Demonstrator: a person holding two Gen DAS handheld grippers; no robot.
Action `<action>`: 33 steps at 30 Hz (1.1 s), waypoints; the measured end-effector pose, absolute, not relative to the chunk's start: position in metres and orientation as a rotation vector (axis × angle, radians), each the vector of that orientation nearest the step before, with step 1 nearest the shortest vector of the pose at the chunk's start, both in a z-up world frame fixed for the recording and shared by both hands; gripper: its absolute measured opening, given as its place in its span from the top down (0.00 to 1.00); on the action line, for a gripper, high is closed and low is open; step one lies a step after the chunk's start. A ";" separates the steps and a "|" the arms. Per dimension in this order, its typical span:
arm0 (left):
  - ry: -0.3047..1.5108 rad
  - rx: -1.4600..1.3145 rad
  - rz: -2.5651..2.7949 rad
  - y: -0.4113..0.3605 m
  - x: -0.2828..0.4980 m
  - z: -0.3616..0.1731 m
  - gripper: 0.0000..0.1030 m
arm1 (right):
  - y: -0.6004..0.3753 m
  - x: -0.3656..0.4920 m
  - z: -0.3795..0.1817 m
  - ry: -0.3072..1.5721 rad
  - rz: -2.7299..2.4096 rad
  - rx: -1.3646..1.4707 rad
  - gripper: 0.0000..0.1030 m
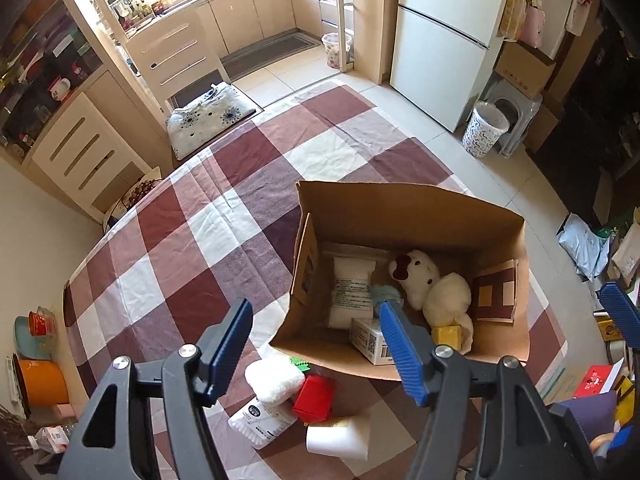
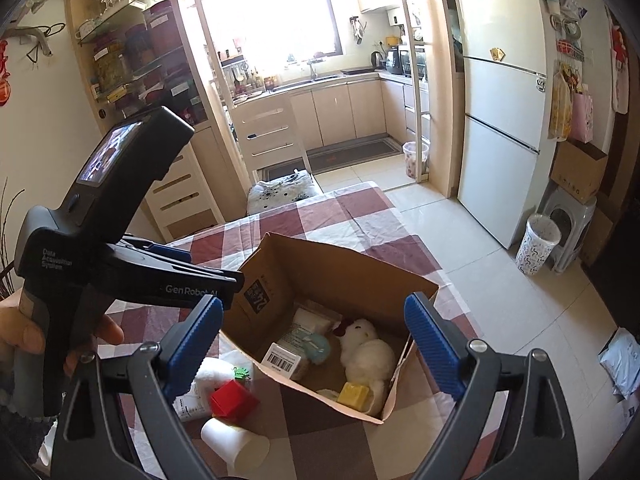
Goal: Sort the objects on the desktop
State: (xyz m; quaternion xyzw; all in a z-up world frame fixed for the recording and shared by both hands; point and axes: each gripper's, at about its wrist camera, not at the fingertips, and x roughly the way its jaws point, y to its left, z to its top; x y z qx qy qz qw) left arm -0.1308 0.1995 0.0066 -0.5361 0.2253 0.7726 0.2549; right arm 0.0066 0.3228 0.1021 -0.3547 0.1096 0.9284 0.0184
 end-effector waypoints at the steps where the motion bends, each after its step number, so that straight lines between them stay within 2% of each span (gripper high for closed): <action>1: 0.613 -1.457 2.096 0.199 -0.130 0.006 0.34 | 0.324 0.007 0.101 0.346 2.880 -1.107 0.09; 33: 0.668 -1.535 2.014 0.199 -0.109 -0.008 0.34 | 0.326 0.019 0.095 0.392 2.843 -1.171 0.09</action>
